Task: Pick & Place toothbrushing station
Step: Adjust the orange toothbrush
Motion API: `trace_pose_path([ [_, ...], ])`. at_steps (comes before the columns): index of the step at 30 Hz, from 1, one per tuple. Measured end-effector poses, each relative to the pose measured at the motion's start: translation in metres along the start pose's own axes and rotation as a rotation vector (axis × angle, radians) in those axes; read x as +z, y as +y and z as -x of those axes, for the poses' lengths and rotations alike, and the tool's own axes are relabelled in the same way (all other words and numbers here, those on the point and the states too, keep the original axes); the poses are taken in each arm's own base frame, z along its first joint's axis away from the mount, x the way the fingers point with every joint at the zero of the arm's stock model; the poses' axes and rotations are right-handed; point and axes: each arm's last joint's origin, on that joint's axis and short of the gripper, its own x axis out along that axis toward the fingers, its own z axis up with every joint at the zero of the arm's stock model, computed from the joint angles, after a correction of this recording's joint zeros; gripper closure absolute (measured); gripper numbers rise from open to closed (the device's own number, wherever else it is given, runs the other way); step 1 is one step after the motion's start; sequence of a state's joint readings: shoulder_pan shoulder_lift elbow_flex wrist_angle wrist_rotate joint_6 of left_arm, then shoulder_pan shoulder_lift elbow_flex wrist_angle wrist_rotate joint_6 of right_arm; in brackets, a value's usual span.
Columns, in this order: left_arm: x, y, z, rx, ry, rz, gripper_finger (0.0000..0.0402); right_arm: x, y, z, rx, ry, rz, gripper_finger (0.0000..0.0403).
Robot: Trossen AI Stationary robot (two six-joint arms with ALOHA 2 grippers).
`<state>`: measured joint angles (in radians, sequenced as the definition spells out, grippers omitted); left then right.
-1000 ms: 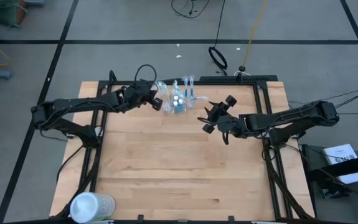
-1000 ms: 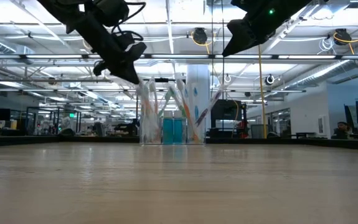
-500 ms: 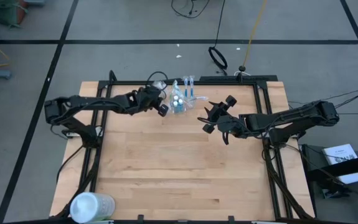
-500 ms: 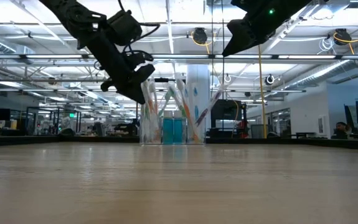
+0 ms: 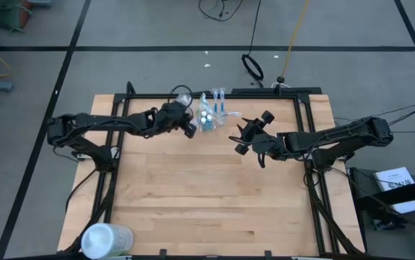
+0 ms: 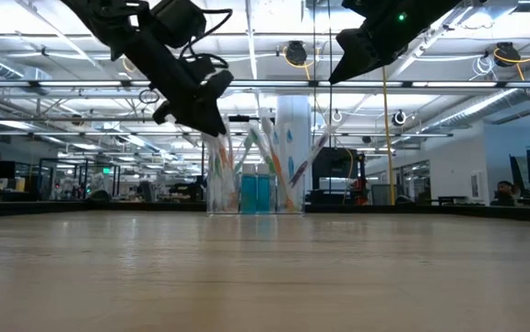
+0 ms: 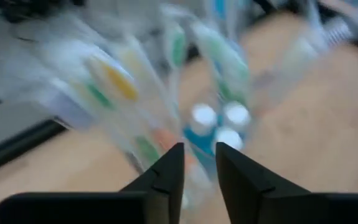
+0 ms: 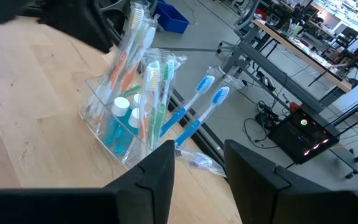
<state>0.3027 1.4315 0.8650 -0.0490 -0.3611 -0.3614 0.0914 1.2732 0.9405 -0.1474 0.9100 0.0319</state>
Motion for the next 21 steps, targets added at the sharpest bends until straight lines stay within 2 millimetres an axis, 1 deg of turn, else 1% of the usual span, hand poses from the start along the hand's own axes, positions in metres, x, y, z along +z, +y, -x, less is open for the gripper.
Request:
trace_pose_path([
  [3, 0.002, 0.003, -0.003, 0.06, -0.039, 0.045, 0.0282, 0.0, 0.0, 0.0, 0.0, 0.0, -0.001, 0.0273],
  [7, 0.001, 0.005, -0.013, 0.076, -0.049, 0.063, 0.0258, 0.0, 0.0, 0.0, 0.0, 0.0, -0.001, 0.0273],
  [10, -0.001, 0.005, -0.024, 0.076, -0.064, 0.074, 0.0253, 0.0, 0.0, 0.0, 0.0, 0.0, 0.0, 0.0273],
  [12, -0.004, 0.006, -0.031, 0.077, -0.055, 0.071, 0.0258, 0.0, 0.0, 0.0, 0.0, 0.0, 0.001, 0.0273],
  [15, -0.007, 0.005, -0.035, 0.069, -0.038, 0.084, 0.0289, 0.0, 0.0, 0.0, 0.0, 0.0, 0.001, 0.0273],
  [19, -0.007, 0.002, -0.033, 0.041, -0.038, 0.081, 0.0366, 0.0, 0.0, 0.0, 0.0, 0.0, 0.012, 0.0273],
  [21, -0.007, 0.001, -0.033, 0.038, -0.036, 0.069, 0.0392, 0.0, 0.0, 0.0, 0.0, 0.0, 0.016, 0.0273],
])
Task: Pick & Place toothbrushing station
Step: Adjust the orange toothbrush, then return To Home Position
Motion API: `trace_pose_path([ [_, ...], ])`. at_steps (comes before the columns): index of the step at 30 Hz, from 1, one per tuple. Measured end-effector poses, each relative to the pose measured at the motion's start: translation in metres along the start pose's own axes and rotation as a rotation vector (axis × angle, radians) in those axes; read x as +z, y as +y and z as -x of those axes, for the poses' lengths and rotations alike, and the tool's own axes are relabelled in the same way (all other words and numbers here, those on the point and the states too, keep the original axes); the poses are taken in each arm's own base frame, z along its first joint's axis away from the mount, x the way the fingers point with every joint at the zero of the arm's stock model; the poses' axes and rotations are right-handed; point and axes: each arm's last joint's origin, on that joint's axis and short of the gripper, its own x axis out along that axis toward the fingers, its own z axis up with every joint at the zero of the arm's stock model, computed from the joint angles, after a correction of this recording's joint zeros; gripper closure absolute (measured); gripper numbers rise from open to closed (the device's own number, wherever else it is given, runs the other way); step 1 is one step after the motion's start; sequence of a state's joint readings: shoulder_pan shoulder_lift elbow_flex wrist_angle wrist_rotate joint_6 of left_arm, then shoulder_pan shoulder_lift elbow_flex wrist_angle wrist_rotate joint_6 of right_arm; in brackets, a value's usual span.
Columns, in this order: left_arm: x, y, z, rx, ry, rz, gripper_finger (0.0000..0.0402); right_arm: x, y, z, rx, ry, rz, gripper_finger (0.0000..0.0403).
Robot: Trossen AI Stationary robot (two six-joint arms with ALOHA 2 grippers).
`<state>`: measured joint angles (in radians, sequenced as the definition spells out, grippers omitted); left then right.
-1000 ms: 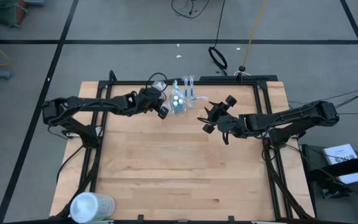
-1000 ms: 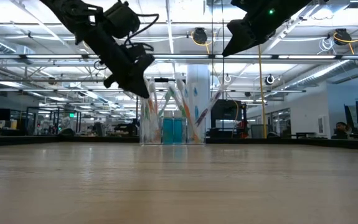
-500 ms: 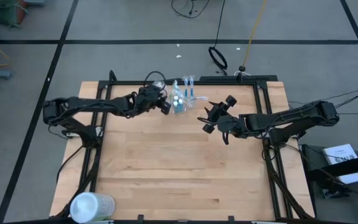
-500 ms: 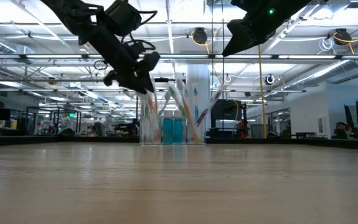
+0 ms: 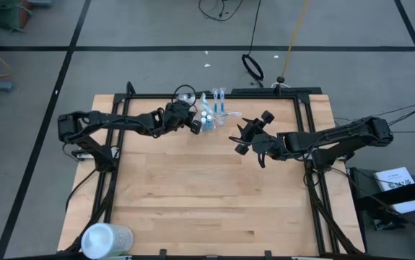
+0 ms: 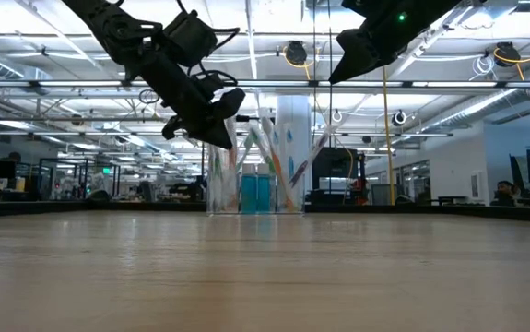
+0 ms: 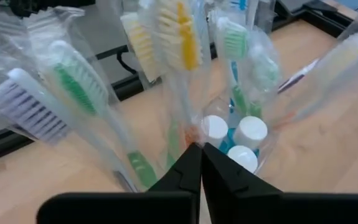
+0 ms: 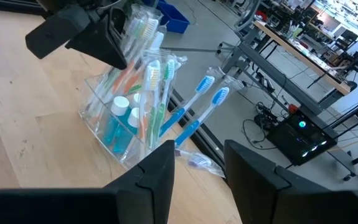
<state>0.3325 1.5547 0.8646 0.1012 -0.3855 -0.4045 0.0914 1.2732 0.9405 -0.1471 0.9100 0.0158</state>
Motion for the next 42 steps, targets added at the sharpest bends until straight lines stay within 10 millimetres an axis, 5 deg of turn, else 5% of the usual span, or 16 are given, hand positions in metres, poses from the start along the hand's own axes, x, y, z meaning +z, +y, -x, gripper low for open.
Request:
trace_pose_path([
  [16, -0.01, -0.002, 0.002, -0.01, 0.089, -0.066, 0.0397, 0.0, 0.0, 0.0, 0.0, 0.0, 0.001, 0.0273],
  [28, -0.015, -0.001, 0.006, 0.0, 0.143, -0.178, 0.0297, 0.0, 0.0, 0.0, 0.001, 0.0, 0.001, 0.0273],
  [34, -0.013, 0.005, 0.04, -0.004, 0.248, -0.26, 0.0263, 0.002, -0.002, 0.012, 0.027, -0.021, 0.009, 0.0306],
  [39, 0.003, 0.009, 0.081, -0.05, 0.195, -0.25, 0.0253, 0.002, -0.006, 0.036, 0.088, -0.036, 0.017, 0.0383],
  [42, 0.011, 0.015, 0.108, -0.075, 0.16, -0.255, 0.0255, -0.004, -0.01, 0.055, 0.14, -0.021, 0.019, 0.0394],
])
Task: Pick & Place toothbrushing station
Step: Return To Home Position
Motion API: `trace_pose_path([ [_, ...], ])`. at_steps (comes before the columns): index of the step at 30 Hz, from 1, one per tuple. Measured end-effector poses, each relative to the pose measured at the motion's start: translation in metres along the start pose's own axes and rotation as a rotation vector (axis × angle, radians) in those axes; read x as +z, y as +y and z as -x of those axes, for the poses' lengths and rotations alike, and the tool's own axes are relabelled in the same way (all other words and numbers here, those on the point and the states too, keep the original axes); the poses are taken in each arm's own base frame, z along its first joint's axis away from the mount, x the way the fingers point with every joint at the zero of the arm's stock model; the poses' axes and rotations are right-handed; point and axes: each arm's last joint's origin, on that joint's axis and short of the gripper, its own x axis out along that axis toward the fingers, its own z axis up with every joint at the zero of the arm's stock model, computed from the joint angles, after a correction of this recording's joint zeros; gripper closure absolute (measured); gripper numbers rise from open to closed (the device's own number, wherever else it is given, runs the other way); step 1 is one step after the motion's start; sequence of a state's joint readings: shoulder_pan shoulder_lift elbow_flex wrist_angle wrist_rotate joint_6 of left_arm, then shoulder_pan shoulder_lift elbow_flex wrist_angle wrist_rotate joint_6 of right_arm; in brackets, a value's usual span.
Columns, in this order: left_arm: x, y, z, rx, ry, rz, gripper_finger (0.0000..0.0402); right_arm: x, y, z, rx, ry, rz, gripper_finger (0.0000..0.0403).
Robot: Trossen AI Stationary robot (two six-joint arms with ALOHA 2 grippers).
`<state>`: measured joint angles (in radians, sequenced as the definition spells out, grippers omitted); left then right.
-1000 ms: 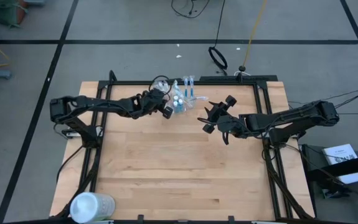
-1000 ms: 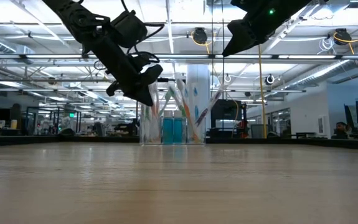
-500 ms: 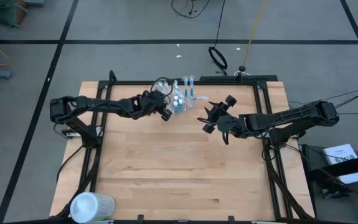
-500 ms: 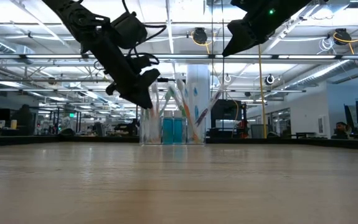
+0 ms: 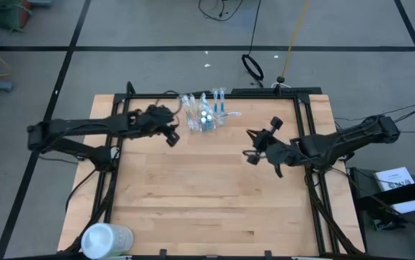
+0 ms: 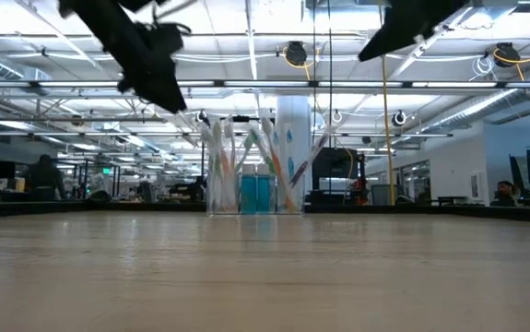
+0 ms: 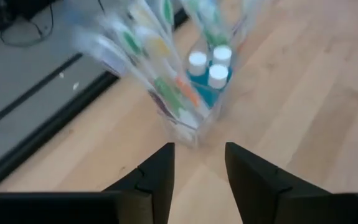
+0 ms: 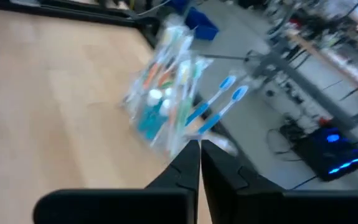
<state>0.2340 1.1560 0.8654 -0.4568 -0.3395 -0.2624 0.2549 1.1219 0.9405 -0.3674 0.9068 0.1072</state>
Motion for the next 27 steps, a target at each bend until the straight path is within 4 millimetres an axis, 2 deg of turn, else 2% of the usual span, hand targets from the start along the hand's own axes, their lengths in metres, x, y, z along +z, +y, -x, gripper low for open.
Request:
trace_pose_path([
  [3, -0.001, 0.005, 0.031, -0.024, -0.051, -0.031, 0.0262, -0.005, -0.001, 0.019, 0.094, 0.015, -0.048, 0.0392],
  [7, -0.009, 0.012, 0.073, -0.055, -0.153, -0.085, 0.027, -0.015, 0.01, 0.039, 0.373, 0.003, -0.02, 0.0401],
  [11, -0.029, 0.022, 0.098, -0.023, -0.288, -0.097, 0.0273, -0.031, 0.02, 0.049, 0.497, -0.12, 0.044, 0.0397],
  [14, -0.052, 0.024, 0.1, -0.096, -0.367, -0.121, 0.0274, -0.04, 0.014, 0.055, 0.554, -0.198, 0.037, 0.04],
  [20, -0.091, 0.02, 0.089, -0.315, -0.544, -0.252, 0.0275, -0.068, 0.002, 0.061, 0.786, -0.356, -0.062, 0.0399],
  [24, -0.108, 0.019, 0.079, -0.378, -0.671, -0.305, 0.0275, -0.09, -0.008, 0.062, 0.801, -0.457, -0.082, 0.0401],
  [27, -0.118, 0.02, 0.073, -0.38, -0.699, -0.312, 0.0275, -0.109, -0.015, 0.061, 0.803, -0.496, -0.091, 0.0402],
])
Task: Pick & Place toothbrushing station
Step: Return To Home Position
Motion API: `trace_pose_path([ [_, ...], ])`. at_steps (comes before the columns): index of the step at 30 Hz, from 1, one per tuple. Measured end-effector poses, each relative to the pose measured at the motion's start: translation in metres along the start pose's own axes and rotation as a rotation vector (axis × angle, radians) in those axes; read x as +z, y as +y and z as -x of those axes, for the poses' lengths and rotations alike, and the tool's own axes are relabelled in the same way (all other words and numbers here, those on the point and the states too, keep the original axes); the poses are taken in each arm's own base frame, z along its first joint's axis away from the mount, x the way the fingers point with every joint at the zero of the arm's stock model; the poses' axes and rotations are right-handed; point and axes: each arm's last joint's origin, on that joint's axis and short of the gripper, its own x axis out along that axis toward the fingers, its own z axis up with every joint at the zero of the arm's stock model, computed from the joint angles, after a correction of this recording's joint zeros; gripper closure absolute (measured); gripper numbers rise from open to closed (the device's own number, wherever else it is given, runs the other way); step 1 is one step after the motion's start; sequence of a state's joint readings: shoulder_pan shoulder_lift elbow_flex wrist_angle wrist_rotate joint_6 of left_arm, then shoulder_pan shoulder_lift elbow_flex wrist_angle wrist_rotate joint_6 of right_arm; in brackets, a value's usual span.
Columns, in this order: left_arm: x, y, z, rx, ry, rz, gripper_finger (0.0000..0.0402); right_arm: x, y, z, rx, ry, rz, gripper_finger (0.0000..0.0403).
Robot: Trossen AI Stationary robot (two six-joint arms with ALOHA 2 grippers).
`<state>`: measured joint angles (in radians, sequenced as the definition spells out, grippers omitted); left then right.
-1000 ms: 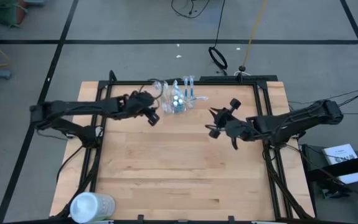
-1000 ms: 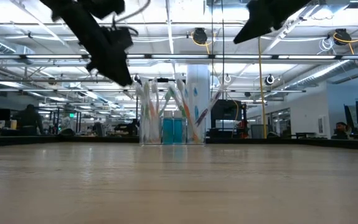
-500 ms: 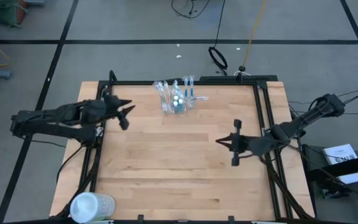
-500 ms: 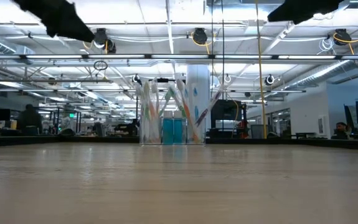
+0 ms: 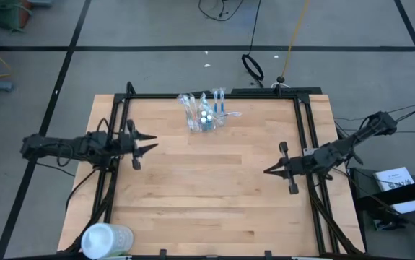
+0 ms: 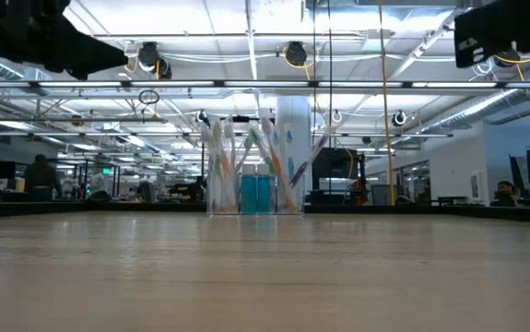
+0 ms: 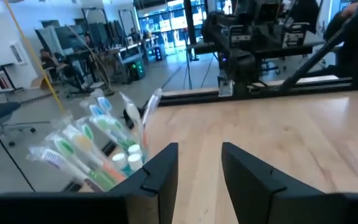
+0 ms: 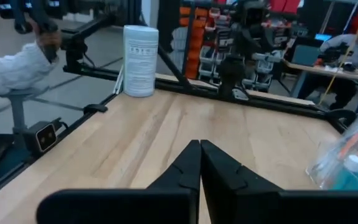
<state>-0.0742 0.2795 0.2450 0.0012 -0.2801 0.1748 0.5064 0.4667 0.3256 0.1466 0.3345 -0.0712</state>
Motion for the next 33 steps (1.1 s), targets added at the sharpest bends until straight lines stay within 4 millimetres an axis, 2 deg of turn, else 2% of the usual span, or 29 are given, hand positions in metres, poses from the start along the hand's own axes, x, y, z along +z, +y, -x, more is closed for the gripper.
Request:
trace_pose_path([
  [6, -0.006, 0.001, 0.009, -0.008, -0.045, 0.028, 0.0275, -0.022, -0.006, 0.023, -0.01, -0.119, -0.03, 0.0402],
  [12, -0.016, 0.001, 0.017, -0.004, -0.1, 0.045, 0.0275, -0.036, -0.009, 0.035, 0.013, -0.173, -0.038, 0.0402],
  [19, -0.045, -0.005, 0.011, 0.002, -0.167, 0.041, 0.0275, -0.048, -0.003, 0.034, 0.185, -0.089, -0.022, 0.0402],
  [24, -0.045, -0.005, 0.011, 0.008, -0.162, 0.037, 0.0275, -0.052, -0.002, 0.033, 0.181, -0.112, 0.034, 0.0403],
  [33, -0.043, -0.005, 0.011, 0.01, -0.178, 0.096, 0.0275, -0.052, -0.001, 0.031, 0.191, -0.165, 0.026, 0.0403],
])
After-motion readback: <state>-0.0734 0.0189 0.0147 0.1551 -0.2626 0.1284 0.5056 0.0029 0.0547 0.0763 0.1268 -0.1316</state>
